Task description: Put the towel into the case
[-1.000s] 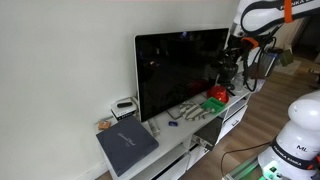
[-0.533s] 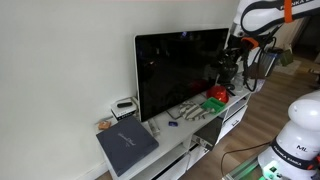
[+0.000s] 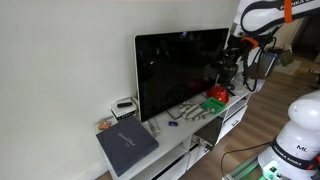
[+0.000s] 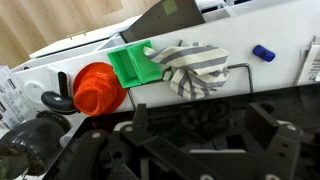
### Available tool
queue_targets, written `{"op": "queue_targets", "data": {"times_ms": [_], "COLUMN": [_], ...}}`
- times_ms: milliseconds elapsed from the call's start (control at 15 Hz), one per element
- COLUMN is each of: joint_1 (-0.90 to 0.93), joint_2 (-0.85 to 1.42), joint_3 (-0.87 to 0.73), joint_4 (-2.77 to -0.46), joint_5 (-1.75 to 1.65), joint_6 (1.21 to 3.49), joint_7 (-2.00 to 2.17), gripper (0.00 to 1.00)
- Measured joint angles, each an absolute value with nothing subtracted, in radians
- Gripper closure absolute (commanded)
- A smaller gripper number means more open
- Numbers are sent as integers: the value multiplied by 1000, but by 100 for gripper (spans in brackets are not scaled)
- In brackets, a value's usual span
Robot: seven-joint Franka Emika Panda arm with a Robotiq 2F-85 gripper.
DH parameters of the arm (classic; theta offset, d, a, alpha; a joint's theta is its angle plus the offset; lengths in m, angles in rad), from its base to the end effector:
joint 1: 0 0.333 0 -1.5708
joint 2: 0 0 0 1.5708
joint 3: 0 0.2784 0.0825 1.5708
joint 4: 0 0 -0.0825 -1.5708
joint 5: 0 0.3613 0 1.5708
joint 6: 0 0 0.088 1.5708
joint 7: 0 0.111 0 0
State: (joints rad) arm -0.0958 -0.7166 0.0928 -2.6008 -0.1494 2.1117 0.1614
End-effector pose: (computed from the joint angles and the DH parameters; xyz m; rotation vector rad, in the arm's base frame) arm 0.3596 -0.0080 0.4759 2.9350 -0.1727 0.3494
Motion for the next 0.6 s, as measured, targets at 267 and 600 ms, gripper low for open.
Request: {"op": "queue_targets", "data": {"times_ms": [267,600], "joint_1": [-86,-65], "joint_2": [-705,-566], "joint_3": [93,143], "joint_4": [-2601,-2644], "joint_5": [-147,-145], "joint_6": [2126,2248], "joint_7": [162,247], "gripper": [0,0]}}
